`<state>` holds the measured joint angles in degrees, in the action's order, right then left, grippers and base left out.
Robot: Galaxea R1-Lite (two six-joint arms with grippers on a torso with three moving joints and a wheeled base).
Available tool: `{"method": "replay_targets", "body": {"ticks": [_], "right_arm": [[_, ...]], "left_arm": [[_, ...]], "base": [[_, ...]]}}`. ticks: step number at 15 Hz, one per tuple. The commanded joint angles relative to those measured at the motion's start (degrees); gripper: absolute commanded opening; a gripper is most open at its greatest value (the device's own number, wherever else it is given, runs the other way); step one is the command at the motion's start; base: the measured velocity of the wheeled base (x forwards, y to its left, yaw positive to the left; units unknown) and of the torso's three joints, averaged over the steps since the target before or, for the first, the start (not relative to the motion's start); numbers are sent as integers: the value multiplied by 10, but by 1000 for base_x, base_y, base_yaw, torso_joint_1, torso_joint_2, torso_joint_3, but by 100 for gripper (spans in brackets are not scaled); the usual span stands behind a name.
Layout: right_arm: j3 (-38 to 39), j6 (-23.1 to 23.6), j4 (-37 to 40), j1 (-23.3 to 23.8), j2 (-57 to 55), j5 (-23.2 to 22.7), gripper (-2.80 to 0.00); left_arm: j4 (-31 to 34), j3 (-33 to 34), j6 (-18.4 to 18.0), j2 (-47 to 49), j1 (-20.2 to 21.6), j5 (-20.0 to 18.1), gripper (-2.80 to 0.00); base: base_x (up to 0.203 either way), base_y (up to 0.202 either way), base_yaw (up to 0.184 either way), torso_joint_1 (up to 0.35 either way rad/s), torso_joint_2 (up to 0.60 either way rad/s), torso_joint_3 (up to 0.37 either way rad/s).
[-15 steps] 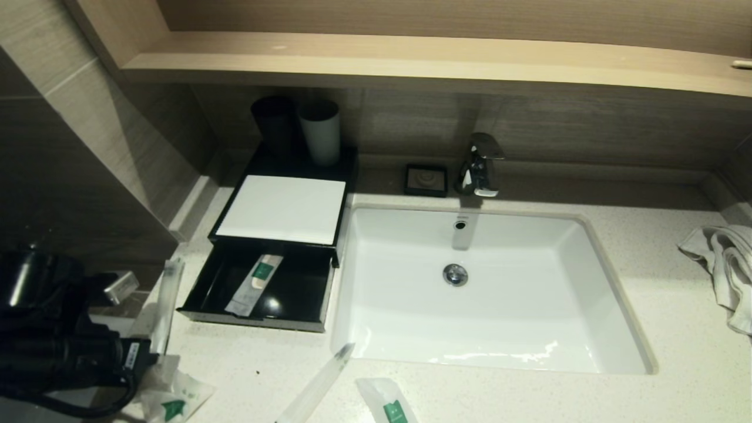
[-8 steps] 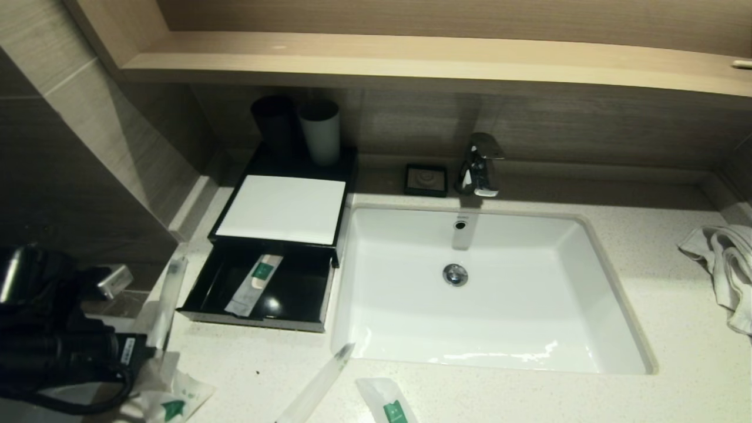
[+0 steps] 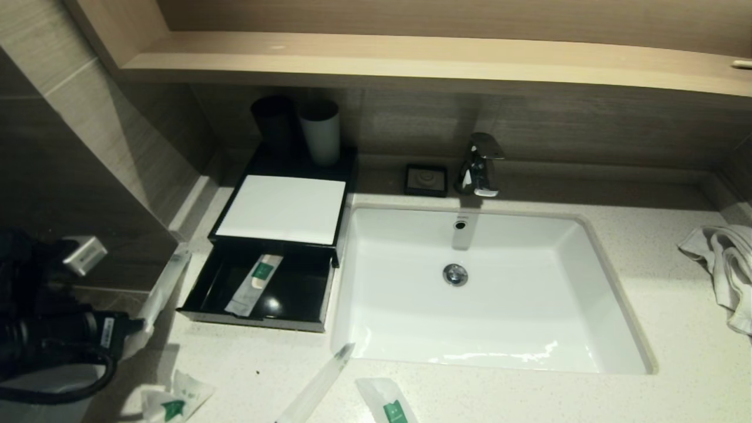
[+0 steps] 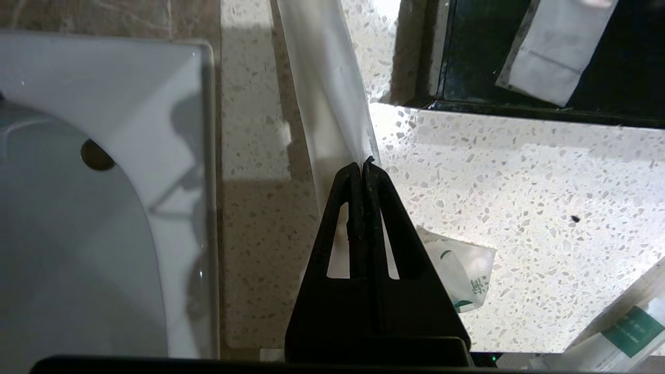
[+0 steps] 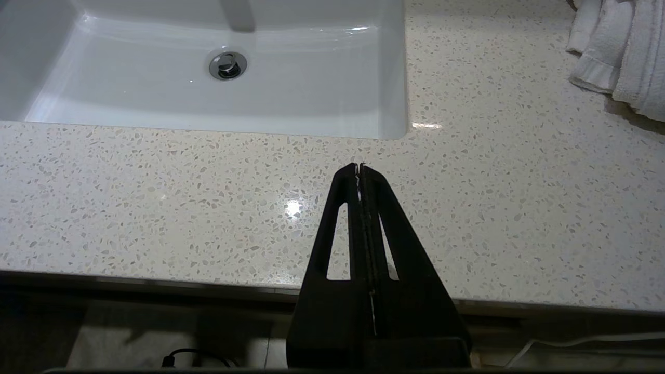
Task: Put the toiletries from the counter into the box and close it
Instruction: Pick up the bathroom toiletry
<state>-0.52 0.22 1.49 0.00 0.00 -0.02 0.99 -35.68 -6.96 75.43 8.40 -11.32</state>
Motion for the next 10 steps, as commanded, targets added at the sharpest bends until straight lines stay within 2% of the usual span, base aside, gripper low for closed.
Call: {"method": "replay_targets", "body": {"ticks": [1,6,10], "right_arm": [[0,0,0,0,0,-1,-280],[0,0,0,0,0,0,-280],[0,0,0,0,0,0,-280]], "left_arm": [[0,-6,0,-35,-1,-1,-280],[0,-26,4,-56,-8,-2,-280],[0,-50,34,-64,-21,-2,-280]], "base": [[0,0,0,0,0,0],[0,0,0,0,0,0],[0,0,0,0,0,0]]}}
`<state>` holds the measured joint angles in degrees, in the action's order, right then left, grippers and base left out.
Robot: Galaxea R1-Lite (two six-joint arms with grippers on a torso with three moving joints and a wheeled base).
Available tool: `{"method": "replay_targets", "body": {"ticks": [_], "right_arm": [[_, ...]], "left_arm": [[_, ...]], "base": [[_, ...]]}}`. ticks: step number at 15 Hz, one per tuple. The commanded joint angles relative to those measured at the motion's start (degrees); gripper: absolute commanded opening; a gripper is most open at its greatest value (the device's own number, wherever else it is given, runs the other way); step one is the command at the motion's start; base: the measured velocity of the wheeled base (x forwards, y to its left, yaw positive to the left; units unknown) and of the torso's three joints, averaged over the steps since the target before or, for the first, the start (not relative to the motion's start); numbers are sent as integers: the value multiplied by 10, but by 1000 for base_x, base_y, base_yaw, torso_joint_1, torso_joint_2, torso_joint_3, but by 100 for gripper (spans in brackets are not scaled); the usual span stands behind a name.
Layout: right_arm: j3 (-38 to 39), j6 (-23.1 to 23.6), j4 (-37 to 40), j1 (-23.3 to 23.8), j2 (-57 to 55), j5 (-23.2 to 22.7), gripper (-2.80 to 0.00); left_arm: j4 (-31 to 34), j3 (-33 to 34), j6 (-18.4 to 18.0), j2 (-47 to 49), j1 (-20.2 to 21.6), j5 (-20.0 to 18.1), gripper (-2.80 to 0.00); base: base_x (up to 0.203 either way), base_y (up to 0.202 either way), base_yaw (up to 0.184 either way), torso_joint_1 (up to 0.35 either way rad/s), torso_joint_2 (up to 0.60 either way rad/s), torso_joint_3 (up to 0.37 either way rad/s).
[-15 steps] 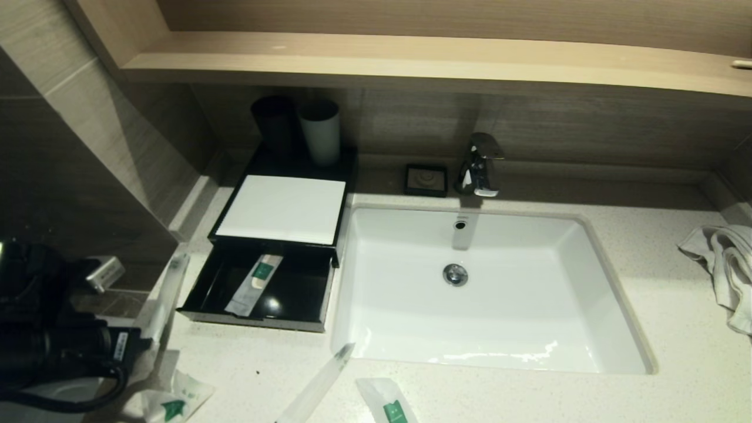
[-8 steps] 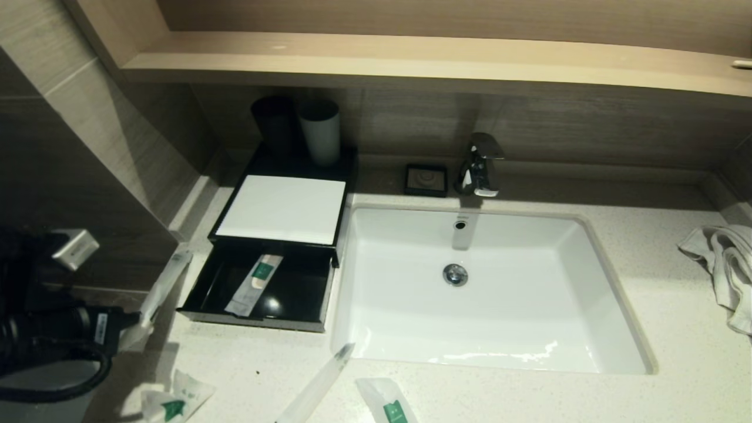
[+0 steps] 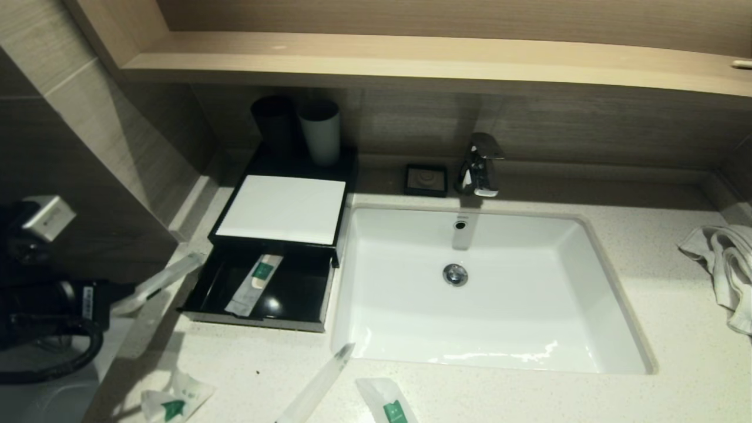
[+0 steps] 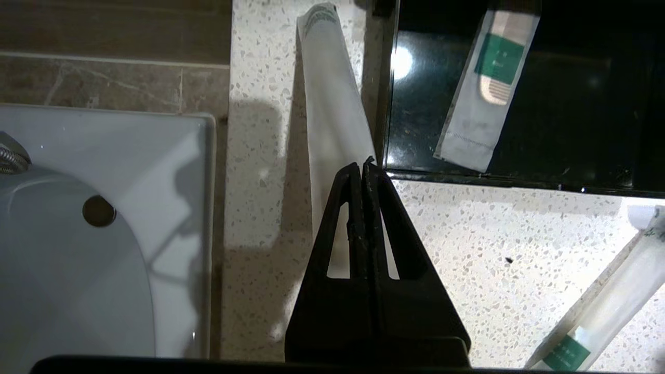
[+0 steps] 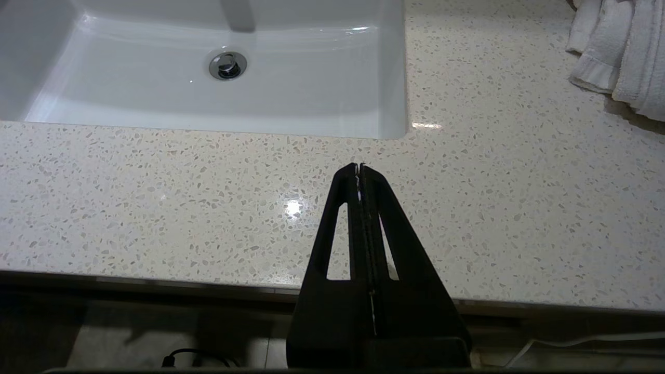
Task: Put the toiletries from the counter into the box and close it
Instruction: Pick up the bathroom toiletry
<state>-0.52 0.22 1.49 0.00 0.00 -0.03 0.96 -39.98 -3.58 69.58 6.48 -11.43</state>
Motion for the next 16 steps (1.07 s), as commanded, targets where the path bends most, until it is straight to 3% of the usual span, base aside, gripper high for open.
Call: {"method": "replay_targets", "body": {"ticks": [1,6,16], "right_arm": [[0,0,0,0,0,-1,-280],[0,0,0,0,0,-1,-280],[0,0,0,0,0,-1,-280]], "left_arm": [[0,-10,1,-10,-2,-1,-280],[1,-28,3,-15,-11,-1,-280],[2,19,-3,70,-12,23,-280]], "base": [[0,0,0,0,0,0],[0,0,0,0,0,0],[0,0,0,0,0,0]]}}
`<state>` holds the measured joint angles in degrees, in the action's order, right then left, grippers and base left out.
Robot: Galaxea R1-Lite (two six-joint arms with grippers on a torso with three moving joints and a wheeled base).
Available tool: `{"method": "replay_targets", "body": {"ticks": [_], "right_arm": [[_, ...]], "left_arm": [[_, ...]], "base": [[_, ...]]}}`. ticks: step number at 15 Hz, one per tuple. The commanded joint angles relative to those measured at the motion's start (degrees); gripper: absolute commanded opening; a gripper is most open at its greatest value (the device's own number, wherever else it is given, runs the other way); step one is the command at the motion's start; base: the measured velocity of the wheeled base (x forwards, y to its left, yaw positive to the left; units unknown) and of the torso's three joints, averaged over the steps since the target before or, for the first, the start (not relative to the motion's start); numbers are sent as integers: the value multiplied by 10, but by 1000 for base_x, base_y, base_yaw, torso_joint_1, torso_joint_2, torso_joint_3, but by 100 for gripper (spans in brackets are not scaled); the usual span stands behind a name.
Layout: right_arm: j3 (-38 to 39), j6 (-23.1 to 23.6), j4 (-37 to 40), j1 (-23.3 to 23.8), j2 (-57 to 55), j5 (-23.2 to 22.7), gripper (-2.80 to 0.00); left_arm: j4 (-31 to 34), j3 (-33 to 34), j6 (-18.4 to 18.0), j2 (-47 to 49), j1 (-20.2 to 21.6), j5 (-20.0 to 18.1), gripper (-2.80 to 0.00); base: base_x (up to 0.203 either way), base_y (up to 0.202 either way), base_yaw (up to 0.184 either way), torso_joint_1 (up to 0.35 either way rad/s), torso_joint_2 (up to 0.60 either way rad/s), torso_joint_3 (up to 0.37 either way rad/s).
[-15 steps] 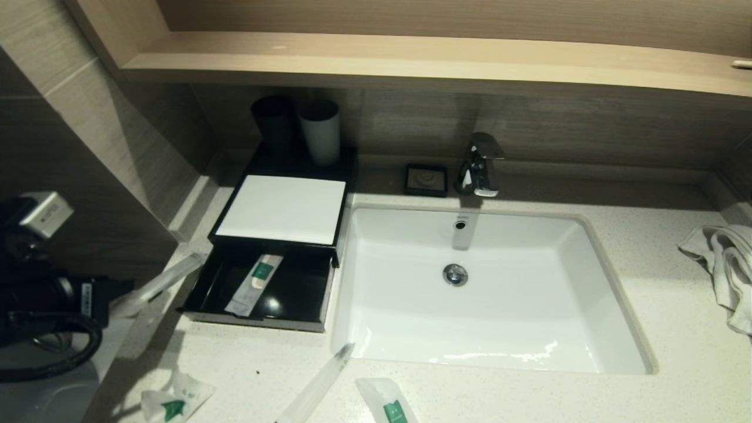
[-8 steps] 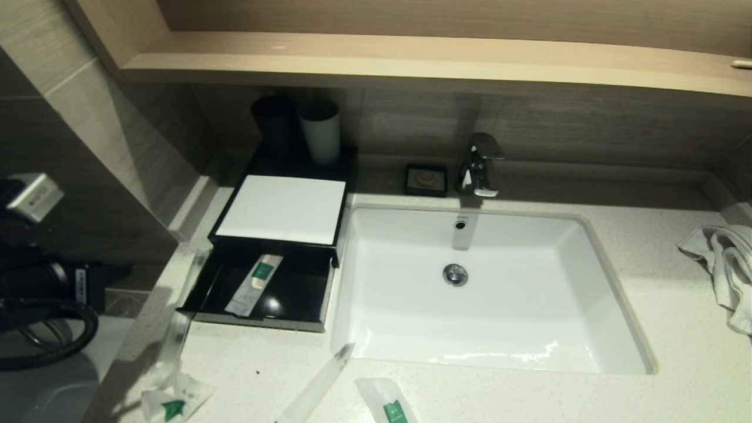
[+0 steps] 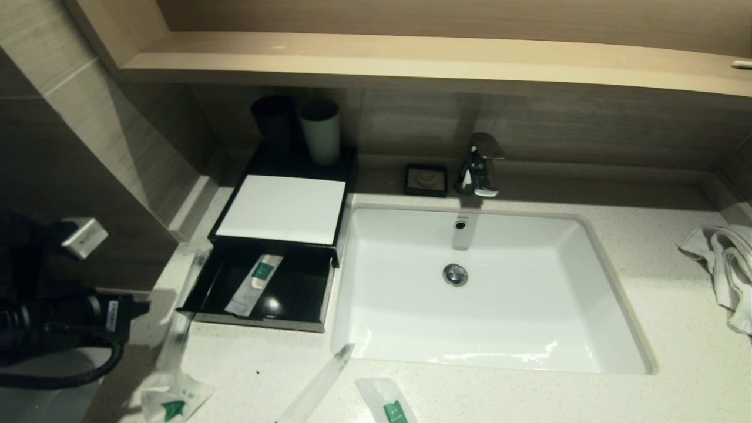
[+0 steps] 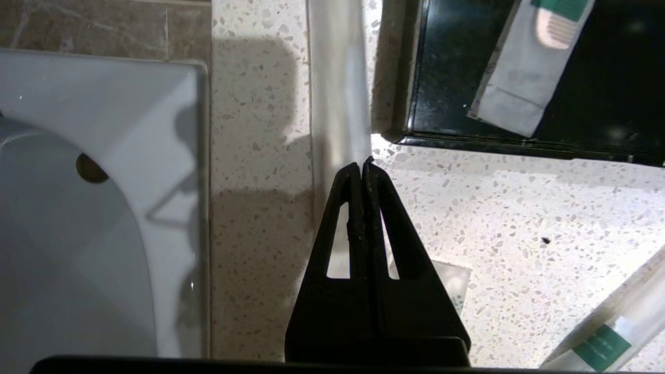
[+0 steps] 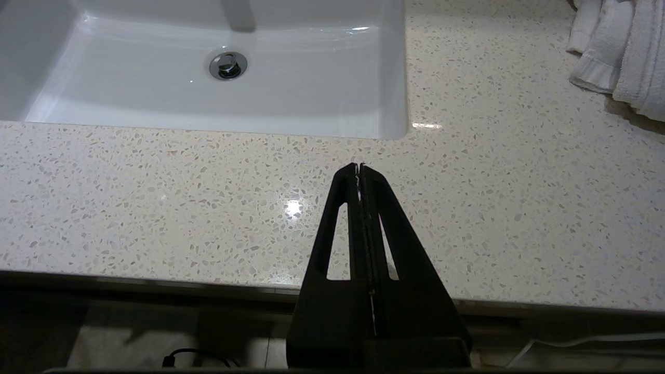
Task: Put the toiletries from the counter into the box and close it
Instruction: Pick up the bathroom toiletry
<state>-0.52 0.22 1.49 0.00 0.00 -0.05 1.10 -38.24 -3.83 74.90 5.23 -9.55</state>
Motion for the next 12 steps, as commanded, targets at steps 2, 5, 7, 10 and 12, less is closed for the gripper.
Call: {"method": "replay_targets", "body": {"ticks": [2,5,7,10,12], "right_arm": [[0,0,0,0,0,0,-280],[0,0,0,0,0,0,-280],[0,0,0,0,0,0,-280],[0,0,0,0,0,0,-280],[0,0,0,1,0,0,-280]], "left_arm": [[1,5,1,23,0,9,-280],[0,11,1,38,1,9,-280],[0,10,1,57,0,18,-280],[0,14,-2,78,0,52,-280],[0,17,-2,78,0,49,-280]], "base": [[0,0,0,0,0,0],[0,0,0,0,0,0],[0,0,0,0,0,0],[0,0,0,0,0,0],[0,0,0,0,0,0]]}}
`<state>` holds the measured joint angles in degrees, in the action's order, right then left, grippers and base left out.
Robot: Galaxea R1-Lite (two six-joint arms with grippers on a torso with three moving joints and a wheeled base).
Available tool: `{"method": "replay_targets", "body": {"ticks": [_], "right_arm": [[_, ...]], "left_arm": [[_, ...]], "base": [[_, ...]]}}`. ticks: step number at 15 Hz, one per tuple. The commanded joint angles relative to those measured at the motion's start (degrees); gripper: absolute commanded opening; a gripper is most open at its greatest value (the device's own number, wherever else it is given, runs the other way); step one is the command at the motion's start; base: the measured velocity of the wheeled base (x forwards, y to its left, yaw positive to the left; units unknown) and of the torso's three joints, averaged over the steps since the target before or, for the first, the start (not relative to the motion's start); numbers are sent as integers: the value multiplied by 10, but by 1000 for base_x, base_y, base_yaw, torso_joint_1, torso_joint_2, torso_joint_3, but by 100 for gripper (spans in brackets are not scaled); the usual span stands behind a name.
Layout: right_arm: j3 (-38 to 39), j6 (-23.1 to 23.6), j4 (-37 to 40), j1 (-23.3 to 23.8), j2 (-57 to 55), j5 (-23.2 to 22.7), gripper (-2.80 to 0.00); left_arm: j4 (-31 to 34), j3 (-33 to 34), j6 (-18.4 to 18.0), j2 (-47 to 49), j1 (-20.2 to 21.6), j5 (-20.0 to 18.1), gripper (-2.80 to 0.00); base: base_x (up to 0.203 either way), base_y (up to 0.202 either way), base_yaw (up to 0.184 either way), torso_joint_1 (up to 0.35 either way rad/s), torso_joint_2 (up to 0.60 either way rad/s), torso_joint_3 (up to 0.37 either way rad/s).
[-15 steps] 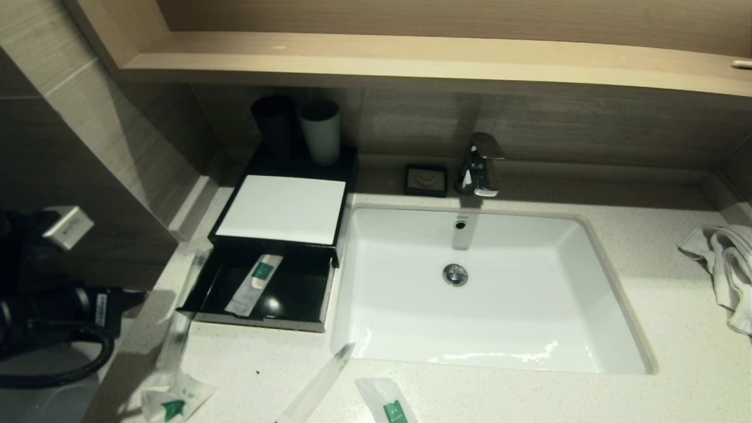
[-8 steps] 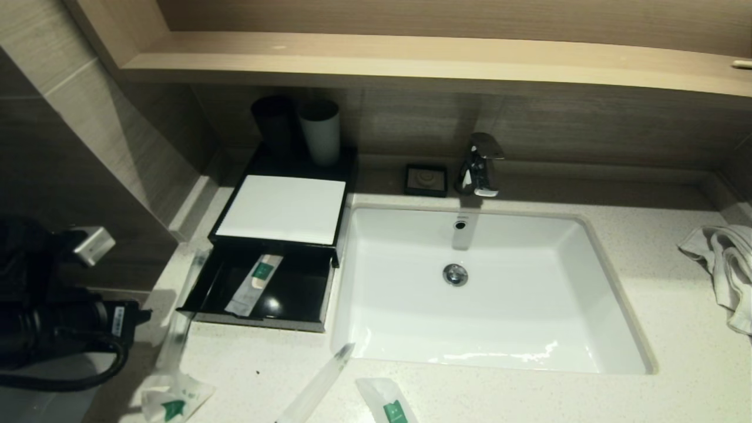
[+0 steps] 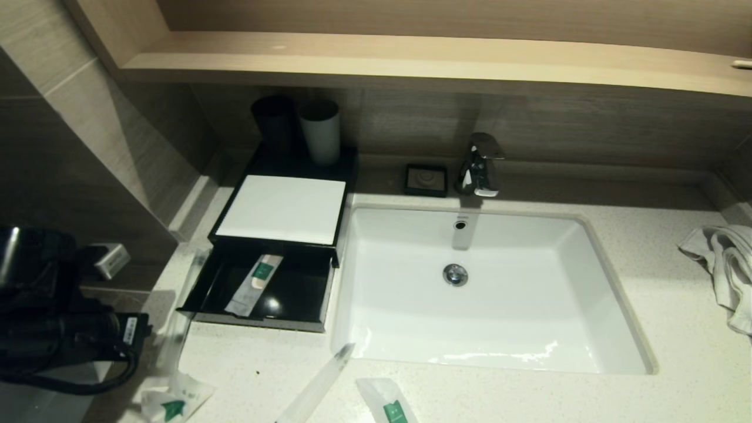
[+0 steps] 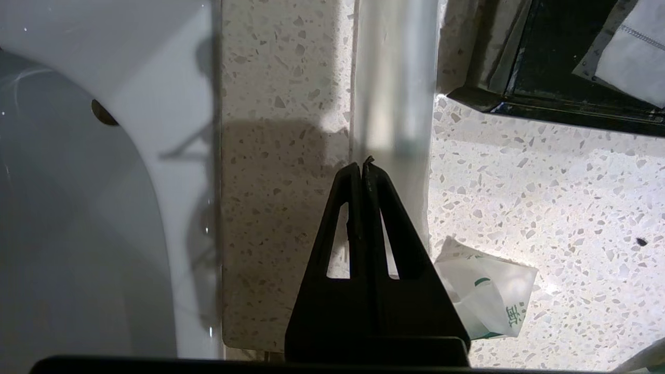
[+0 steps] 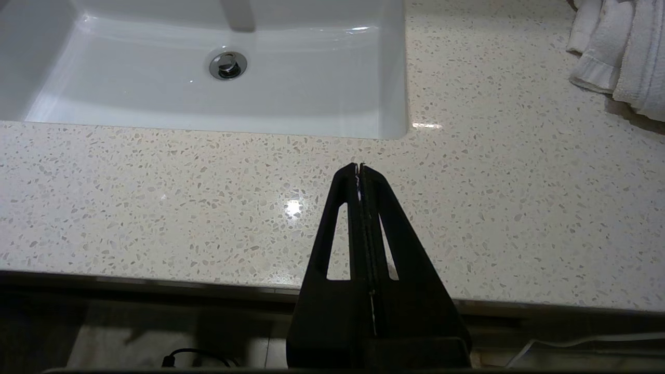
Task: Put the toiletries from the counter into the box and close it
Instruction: Pick up the bathroom toiletry
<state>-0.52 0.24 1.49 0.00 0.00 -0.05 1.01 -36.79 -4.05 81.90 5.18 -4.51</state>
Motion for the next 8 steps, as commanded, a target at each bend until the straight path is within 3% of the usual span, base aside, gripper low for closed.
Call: {"method": "replay_targets", "body": {"ticks": [1,8], "right_arm": [[0,0,0,1,0,0,-280],[0,0,0,0,0,0,-280]], "left_arm": [[0,4,0,8,0,-2,0],[0,7,-3,25,-10,-19,0]], "base": [[0,0,0,0,0,0],[0,0,0,0,0,0]]}}
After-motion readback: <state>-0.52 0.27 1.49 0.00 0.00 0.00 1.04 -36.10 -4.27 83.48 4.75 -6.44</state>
